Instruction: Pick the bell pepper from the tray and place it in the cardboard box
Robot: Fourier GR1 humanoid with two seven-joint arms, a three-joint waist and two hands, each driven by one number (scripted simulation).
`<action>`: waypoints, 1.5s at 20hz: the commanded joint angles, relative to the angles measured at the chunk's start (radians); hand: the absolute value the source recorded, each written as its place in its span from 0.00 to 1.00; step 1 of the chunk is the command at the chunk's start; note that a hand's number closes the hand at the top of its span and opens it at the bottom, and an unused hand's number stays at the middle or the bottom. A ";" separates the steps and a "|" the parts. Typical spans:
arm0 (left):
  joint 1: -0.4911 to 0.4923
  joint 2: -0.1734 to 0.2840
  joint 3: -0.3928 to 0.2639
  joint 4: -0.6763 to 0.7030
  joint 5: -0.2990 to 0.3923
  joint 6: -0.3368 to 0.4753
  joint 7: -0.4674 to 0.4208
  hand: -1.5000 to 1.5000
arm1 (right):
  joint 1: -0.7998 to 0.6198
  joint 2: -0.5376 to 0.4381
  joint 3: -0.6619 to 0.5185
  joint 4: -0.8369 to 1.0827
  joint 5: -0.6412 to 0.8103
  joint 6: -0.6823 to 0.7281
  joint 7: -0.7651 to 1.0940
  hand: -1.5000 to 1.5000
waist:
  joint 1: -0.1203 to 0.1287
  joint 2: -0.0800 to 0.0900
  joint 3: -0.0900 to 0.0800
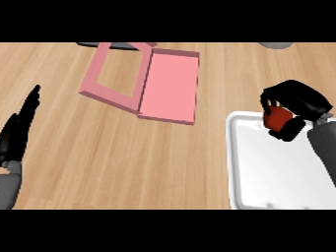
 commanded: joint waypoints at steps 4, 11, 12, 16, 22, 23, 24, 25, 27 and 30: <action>-0.035 0.002 -0.005 0.013 -0.009 -0.004 0.012 0.50 | -0.268 -0.022 -0.058 0.220 -0.003 -0.132 -0.223 1.00 | 0.017 0.011 0.002; -0.043 0.005 -0.001 0.006 -0.018 0.003 0.052 0.50 | -0.432 0.010 -0.168 0.362 -0.116 -0.219 -0.479 1.00 | -0.018 -0.001 0.001; -0.014 0.012 0.014 0.014 -0.003 -0.006 0.009 0.50 | -0.448 0.025 -0.173 0.390 -0.120 -0.238 -0.509 1.00 | -0.015 -0.002 0.000; -0.010 0.032 0.043 0.050 0.012 -0.020 -0.023 0.50 | -0.592 0.052 -0.178 0.507 -0.128 -0.165 -0.557 1.00 | -0.034 -0.009 -0.003; -0.009 -0.016 0.018 0.070 -0.025 0.025 -0.010 0.50 | -0.705 0.191 -0.181 0.618 -0.158 -0.073 -0.515 1.00 | -0.060 -0.019 -0.004; 0.009 0.004 0.029 0.022 -0.016 0.015 0.001 0.50 | -0.732 0.171 -0.206 0.665 -0.170 -0.067 -0.510 1.00 | -0.043 -0.016 -0.003; -0.010 0.006 0.030 0.056 -0.009 -0.001 -0.010 0.50 | -0.743 0.186 -0.218 0.684 -0.184 -0.059 -0.509 1.00 | -0.048 -0.013 -0.004; 0.007 -0.016 0.018 0.040 -0.027 0.027 0.007 0.50 | -0.780 0.242 -0.214 0.676 -0.187 -0.046 -0.439 1.00 | -0.054 -0.020 -0.004; 0.029 0.007 0.036 0.009 -0.006 0.003 0.000 0.50 | -0.795 0.306 -0.221 0.695 -0.188 -0.088 -0.371 1.00 | -0.059 -0.023 -0.004; 0.018 0.020 0.048 0.004 0.008 -0.017 0.013 0.50 | -0.871 0.318 -0.242 0.749 -0.204 -0.028 -0.317 1.00 | -0.054 -0.019 -0.004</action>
